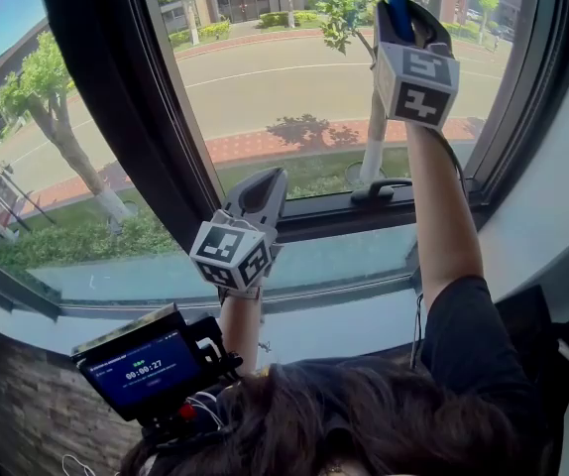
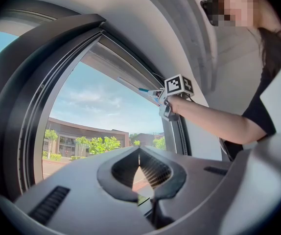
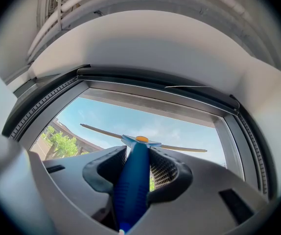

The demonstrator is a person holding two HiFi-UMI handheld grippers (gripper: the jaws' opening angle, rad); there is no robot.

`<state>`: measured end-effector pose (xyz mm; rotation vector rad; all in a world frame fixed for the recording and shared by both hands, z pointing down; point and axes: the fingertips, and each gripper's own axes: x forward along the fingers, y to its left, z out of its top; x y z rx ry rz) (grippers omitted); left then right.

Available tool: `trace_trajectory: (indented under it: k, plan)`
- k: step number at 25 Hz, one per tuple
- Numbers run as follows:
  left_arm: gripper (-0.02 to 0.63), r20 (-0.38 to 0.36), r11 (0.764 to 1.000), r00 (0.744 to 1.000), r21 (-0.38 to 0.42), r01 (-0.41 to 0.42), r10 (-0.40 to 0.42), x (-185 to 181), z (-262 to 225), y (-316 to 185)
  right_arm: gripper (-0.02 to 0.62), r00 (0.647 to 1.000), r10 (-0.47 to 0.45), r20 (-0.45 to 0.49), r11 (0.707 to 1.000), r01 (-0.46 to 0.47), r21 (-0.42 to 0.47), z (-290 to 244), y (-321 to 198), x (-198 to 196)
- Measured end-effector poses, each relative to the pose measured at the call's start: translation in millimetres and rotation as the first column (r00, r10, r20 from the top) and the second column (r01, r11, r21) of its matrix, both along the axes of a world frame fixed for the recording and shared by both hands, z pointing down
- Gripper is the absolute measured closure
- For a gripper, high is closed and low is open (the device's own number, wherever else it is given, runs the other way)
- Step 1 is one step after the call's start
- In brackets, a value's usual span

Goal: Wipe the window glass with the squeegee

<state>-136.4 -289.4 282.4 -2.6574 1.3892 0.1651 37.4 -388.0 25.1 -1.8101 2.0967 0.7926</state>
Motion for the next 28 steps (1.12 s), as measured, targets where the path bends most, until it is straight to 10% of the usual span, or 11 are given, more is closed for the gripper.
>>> trace_trajectory:
  k: [28]
  plan:
    - [0.604, 0.014, 0.999, 1.0, -0.042, -0.014, 0.015, 5.9, 15.2, 3.8, 0.455, 1.0, 0.004, 0.03, 0.998, -0.002, -0.063, 71.3, 3.6, 1.2]
